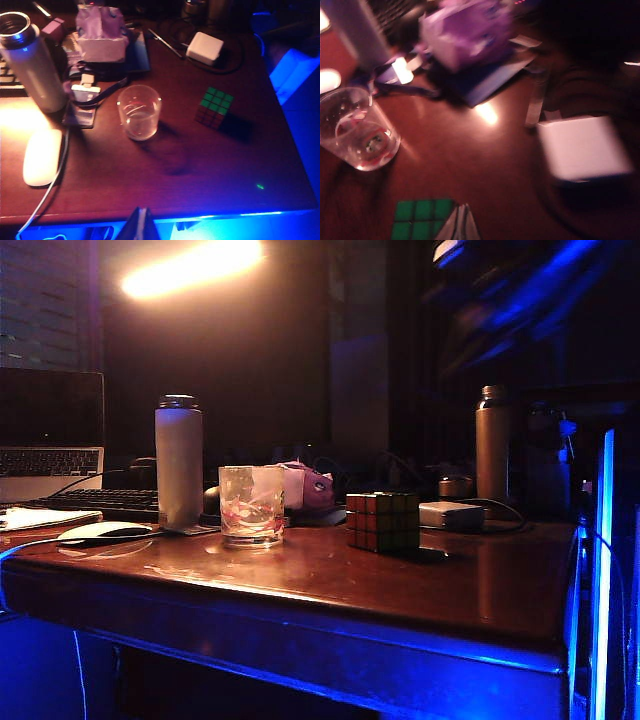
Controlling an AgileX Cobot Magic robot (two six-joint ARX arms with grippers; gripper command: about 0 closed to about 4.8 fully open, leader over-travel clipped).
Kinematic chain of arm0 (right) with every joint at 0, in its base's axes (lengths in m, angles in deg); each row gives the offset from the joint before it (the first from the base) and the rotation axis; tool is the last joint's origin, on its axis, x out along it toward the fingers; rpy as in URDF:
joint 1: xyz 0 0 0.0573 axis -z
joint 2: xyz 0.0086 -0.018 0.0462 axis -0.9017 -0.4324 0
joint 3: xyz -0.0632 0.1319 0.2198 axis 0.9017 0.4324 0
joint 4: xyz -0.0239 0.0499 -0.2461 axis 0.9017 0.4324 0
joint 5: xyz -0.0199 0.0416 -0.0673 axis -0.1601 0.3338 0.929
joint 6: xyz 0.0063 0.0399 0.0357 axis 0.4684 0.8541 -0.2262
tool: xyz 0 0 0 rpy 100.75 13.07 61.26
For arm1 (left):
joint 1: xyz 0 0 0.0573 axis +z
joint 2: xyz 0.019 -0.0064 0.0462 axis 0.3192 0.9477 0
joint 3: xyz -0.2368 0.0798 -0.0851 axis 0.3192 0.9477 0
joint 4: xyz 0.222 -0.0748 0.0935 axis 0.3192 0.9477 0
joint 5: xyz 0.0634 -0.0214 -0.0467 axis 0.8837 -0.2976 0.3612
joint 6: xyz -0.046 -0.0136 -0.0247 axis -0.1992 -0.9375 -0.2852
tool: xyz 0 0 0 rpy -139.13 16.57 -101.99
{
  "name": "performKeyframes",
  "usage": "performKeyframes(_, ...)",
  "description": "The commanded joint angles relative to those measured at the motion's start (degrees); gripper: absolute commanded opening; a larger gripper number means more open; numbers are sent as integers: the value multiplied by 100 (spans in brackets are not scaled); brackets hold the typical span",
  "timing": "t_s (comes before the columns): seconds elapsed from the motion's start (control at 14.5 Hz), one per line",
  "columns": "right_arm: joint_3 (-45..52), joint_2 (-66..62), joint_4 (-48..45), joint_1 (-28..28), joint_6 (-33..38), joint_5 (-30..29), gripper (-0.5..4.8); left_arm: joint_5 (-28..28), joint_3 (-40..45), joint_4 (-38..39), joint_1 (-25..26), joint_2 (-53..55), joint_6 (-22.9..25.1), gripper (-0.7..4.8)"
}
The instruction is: Stack the Rubik's Cube on top of the glass cup.
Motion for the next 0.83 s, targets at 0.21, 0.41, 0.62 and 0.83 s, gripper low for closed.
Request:
performKeyframes(0.21,-260,-1147,-337,-352,-105,-144,455,-293,-37,-39,-7,-13,-168,17)
performKeyframes(0.41,-262,-1526,-651,-455,-164,-201,479,-297,-37,-39,-7,-13,-168,17)
performKeyframes(0.62,-264,-1821,-831,-719,-282,-199,479,-297,-37,-37,-9,-13,-168,17)
performKeyframes(0.83,-262,-1958,-708,-960,-470,297,479,-295,-37,-39,-9,-13,-166,17)
